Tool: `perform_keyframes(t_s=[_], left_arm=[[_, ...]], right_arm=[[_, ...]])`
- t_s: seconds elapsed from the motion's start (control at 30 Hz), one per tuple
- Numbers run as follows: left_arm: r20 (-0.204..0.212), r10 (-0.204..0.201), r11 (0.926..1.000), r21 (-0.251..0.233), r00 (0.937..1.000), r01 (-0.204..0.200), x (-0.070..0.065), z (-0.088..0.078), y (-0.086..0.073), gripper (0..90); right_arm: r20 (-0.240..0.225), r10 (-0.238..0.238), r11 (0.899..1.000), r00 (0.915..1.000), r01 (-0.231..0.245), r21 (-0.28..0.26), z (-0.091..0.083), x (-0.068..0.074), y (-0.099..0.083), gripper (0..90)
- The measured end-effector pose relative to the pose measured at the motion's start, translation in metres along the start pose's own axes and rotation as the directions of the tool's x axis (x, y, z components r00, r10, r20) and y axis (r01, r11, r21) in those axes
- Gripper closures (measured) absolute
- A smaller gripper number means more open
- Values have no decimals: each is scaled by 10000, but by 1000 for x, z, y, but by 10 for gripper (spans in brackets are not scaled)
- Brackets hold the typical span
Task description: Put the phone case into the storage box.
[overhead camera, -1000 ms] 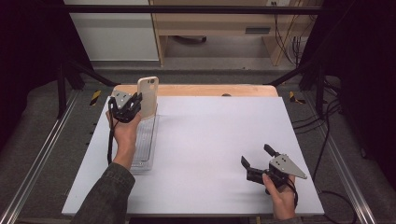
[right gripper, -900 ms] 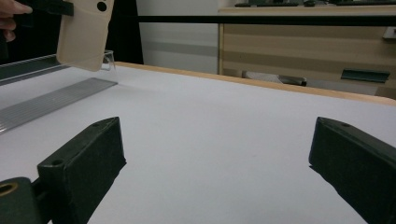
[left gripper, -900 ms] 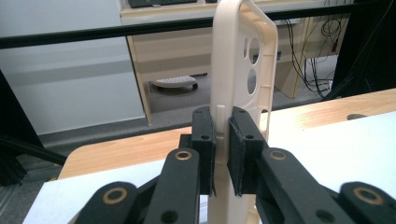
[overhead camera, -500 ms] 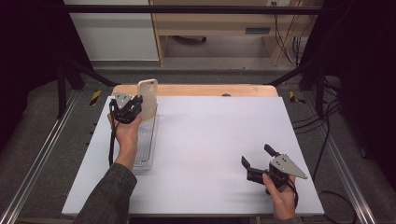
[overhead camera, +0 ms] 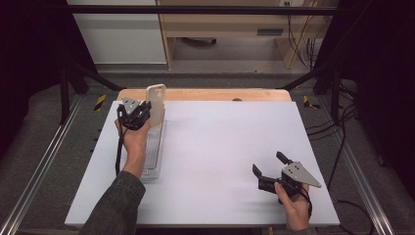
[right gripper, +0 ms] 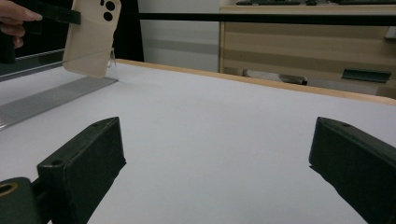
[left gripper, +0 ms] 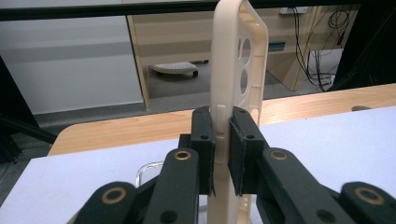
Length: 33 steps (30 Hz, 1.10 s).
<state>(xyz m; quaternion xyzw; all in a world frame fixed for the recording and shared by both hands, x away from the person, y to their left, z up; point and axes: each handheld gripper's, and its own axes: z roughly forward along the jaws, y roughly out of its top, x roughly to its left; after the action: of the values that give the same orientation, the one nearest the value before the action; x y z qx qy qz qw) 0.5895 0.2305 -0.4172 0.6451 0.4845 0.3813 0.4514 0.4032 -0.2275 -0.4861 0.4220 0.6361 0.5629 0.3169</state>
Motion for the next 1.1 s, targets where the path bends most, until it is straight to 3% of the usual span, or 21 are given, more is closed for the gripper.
perform_keyframes(t_s=[0.7,1.1], left_arm=[[8,-402,9991,129,9992,402,4,2,-5,805],[-31,-385,9991,182,9993,386,4,2,-6,805]], right_arm=[[-14,11,10000,10000,-11,41,0,0,0,31],[-40,-19,9999,10000,19,99,1,1,-1,29]])
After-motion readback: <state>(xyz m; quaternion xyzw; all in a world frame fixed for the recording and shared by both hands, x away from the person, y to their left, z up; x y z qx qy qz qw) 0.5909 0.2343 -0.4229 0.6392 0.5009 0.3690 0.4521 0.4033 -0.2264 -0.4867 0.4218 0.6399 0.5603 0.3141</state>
